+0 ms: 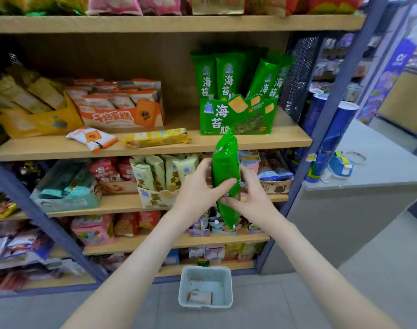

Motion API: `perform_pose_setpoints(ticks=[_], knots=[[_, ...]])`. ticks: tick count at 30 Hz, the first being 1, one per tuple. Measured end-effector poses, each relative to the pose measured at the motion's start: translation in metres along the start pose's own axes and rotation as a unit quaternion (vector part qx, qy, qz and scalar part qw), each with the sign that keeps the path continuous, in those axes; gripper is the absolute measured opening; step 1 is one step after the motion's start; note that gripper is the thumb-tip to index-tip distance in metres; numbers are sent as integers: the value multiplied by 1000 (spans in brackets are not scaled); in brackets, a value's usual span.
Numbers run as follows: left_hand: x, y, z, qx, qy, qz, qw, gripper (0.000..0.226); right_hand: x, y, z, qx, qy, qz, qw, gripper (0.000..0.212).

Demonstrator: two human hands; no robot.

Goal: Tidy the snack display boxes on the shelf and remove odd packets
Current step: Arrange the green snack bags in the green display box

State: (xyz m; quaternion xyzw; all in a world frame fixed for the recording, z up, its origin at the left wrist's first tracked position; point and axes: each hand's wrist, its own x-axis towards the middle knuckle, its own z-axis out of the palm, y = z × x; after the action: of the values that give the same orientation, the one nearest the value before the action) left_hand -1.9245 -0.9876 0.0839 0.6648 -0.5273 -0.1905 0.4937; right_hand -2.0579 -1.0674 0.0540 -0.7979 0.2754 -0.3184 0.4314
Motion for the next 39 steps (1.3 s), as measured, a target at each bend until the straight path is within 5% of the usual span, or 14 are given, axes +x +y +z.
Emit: perform_pose_setpoints(ticks=[3,7,16,20,32,39], knots=[[24,12,-14,-92,88,16,992,26,22,-13,-25,-39,-3,-48,998,72],[60,30,-26,-233,174,38,956,29,64,-16,-64,-97,104,-99,985,69],[161,50,-36,-346,187,220,893,29,188,3,-130,-213,281,-157,923,77],[188,52,-34,-368,187,227,882,30,218,19,-136,-280,262,-141,913,77],[219,53,-47,-278,171,297,898,26,231,38,-128,-233,252,-223,912,55],[220,33,-61,-237,230,300,895,27,233,19,-112,-313,323,-249,858,56]])
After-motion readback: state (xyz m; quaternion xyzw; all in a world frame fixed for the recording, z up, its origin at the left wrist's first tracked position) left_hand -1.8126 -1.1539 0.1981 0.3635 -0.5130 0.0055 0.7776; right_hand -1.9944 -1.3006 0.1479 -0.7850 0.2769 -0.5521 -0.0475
